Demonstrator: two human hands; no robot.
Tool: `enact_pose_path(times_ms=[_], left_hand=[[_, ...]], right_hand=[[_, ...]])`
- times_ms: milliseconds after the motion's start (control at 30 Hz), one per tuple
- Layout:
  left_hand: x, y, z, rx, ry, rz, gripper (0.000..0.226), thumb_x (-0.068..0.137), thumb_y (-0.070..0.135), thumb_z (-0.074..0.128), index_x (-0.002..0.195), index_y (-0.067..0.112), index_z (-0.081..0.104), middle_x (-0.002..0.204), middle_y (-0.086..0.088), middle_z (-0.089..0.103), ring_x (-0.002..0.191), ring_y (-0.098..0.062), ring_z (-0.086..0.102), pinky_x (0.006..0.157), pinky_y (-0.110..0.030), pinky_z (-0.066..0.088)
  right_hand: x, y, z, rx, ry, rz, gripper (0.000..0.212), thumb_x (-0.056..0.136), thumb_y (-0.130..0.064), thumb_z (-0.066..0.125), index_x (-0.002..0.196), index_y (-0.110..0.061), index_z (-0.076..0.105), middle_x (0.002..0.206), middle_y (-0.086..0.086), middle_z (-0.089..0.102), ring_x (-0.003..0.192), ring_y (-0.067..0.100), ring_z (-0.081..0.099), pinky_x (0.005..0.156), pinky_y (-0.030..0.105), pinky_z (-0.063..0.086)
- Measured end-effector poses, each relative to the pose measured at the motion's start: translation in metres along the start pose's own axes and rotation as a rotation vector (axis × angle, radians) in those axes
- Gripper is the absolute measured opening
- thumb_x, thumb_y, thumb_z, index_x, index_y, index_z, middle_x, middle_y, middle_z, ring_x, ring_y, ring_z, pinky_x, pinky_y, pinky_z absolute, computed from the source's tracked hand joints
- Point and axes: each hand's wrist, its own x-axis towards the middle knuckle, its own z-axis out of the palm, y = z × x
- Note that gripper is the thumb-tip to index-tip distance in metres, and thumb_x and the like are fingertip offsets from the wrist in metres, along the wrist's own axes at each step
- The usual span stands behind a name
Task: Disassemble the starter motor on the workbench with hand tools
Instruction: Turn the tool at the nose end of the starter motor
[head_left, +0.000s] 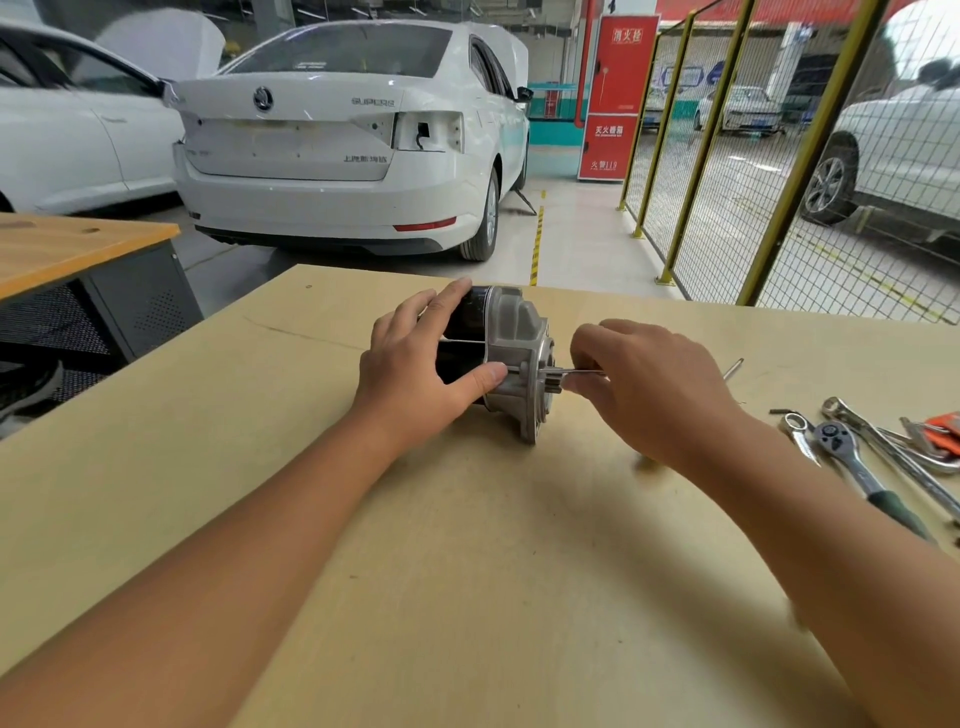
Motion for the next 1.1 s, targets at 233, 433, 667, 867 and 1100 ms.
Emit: enact_pose_path(times_ms=[233, 433, 667, 867, 1100], left_hand=[[-0.0013, 0.0032, -0.0031, -0.008, -0.020, -0.010, 0.092, 0.076, 0.072, 0.060, 0.158, 0.046, 0.029, 0.157, 0.008, 0.039, 0.138, -0.024, 0.036, 0.111, -0.048, 0.041], [-0.0009, 0.0012, -0.0022, -0.009, -0.007, -0.004, 0.089, 0.081, 0.069, 0.067, 0.158, 0.046, 0.029, 0.158, 0.008, 0.038, 0.139, -0.025, 0.036, 0.111, -0.049, 0.041], [0.0004, 0.0010, -0.0011, 0.002, -0.001, 0.002, 0.087, 0.085, 0.060, 0.074, 0.159, 0.044, 0.030, 0.158, 0.007, 0.039, 0.139, -0.026, 0.036, 0.111, -0.051, 0.040], [-0.0003, 0.0010, -0.0006, -0.006, 0.008, 0.002, 0.088, 0.084, 0.057, 0.076, 0.159, 0.043, 0.032, 0.156, 0.008, 0.040, 0.138, -0.027, 0.037, 0.111, -0.050, 0.040], [-0.0003, 0.0009, -0.0018, -0.014, -0.016, 0.002, 0.090, 0.080, 0.067, 0.068, 0.159, 0.045, 0.029, 0.157, 0.008, 0.039, 0.138, -0.026, 0.037, 0.112, -0.051, 0.040]], right_hand=[[-0.0002, 0.0021, 0.0002, 0.143, -0.028, 0.025, 0.030, 0.100, -0.037, 0.053, 0.092, -0.012, 0.068, 0.087, 0.002, 0.049, 0.073, 0.028, 0.054, 0.066, 0.038, 0.047], [-0.0006, -0.0002, 0.0009, -0.007, -0.023, 0.004, 0.020, 0.100, -0.043, 0.054, 0.098, -0.026, 0.064, 0.100, -0.007, 0.053, 0.080, 0.023, 0.058, 0.083, 0.042, 0.043], [-0.0004, 0.0002, 0.0012, -0.050, -0.012, 0.010, 0.021, 0.096, -0.048, 0.059, 0.088, -0.030, 0.051, 0.087, -0.010, 0.058, 0.073, 0.024, 0.058, 0.068, 0.035, 0.043], [-0.0009, 0.0024, 0.0027, 0.137, -0.052, 0.003, 0.021, 0.101, -0.034, 0.053, 0.093, -0.018, 0.063, 0.078, 0.000, 0.053, 0.072, 0.028, 0.055, 0.063, 0.041, 0.049], [0.0013, 0.0052, 0.0042, -0.007, -0.074, -0.009, 0.025, 0.100, -0.040, 0.053, 0.091, -0.021, 0.067, 0.089, -0.006, 0.055, 0.082, 0.025, 0.059, 0.078, 0.041, 0.044]])
